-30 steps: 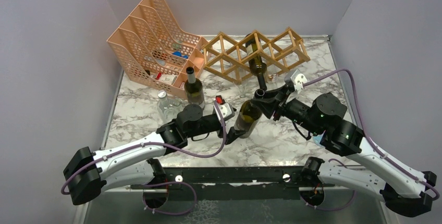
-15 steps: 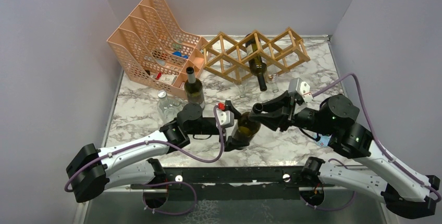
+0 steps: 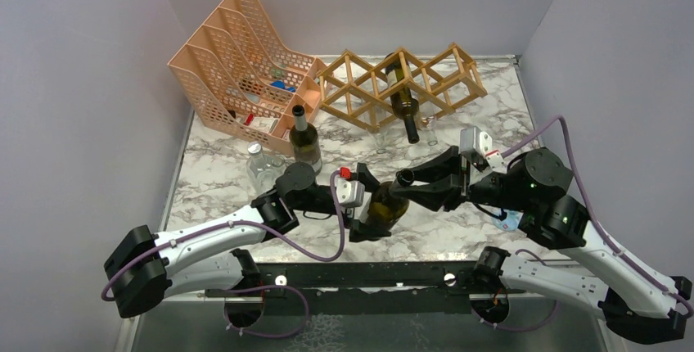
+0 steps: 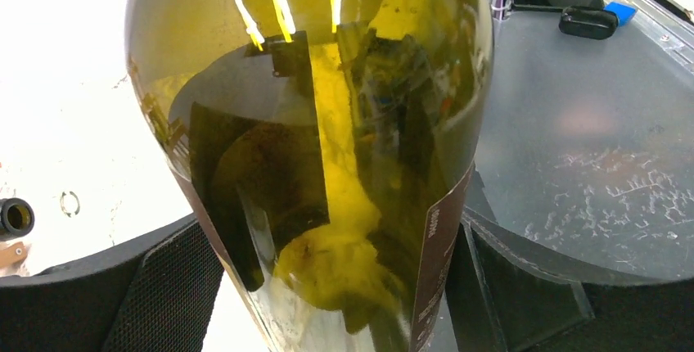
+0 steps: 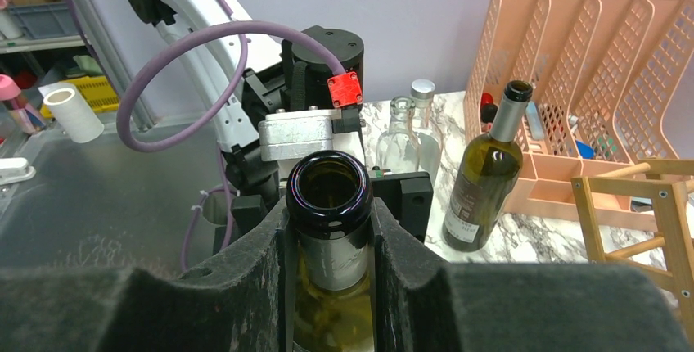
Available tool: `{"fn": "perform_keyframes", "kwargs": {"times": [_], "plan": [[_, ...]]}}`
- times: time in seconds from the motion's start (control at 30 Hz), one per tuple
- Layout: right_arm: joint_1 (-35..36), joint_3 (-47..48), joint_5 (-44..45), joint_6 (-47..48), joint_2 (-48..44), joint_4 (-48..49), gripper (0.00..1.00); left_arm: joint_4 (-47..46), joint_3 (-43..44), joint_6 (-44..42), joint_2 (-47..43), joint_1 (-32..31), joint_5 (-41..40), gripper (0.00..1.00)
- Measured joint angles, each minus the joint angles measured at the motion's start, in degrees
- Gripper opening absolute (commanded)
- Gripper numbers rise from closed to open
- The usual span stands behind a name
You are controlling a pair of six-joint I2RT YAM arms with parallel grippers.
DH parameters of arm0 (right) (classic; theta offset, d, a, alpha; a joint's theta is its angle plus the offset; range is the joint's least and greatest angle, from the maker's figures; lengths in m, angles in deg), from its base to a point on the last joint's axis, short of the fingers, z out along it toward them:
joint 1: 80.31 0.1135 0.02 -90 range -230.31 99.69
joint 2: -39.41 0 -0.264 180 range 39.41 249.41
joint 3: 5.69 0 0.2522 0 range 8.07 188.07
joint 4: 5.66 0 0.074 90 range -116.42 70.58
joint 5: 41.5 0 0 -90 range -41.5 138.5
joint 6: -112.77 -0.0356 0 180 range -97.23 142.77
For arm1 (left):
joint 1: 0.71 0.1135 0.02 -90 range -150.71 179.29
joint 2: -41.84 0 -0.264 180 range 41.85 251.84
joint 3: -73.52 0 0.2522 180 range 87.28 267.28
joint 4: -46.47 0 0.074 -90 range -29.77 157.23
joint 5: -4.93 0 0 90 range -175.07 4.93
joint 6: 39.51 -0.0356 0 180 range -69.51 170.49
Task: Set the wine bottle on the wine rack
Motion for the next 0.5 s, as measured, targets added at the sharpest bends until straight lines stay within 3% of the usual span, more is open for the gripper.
{"fn": "perform_keyframes", "kwargs": {"times": [0.17, 0.23, 0.3, 0.4, 0.43, 0.47, 0.5], "plan": [[0.00, 0.00, -0.50, -0.04, -0.17, 0.70, 0.01, -1.44, 0.00, 0.02, 0.37, -0.02, 0.04, 0.96], [0.00, 0.00, -0.59, -0.04, -0.33, 0.79, 0.01, -1.90, 0.00, 0.02, 0.39, -0.02, 0.04, 0.89], [0.00, 0.00, -0.72, -0.04, -0.55, 0.98, 0.02, -2.36, 0.00, 0.07, 0.44, -0.02, 0.04, 0.71], [-0.02, 0.00, -0.70, 0.20, -0.81, 1.20, 0.09, -2.78, 0.00, 0.44, 0.55, -0.07, 0.02, 0.33], [-0.04, 0.00, -0.66, 0.42, -0.87, 1.18, 0.15, -2.93, 0.02, 0.28, 0.66, -0.04, -0.11, 0.09], [-0.04, 0.00, -0.70, 0.39, -0.87, 1.18, 0.20, -3.06, 0.09, 0.20, 0.79, -0.07, -0.20, 0.00], [-0.04, 0.00, -0.68, 0.35, -0.87, 1.14, 0.26, -3.08, 0.13, 0.13, 0.94, -0.07, -0.28, 0.00]]}}
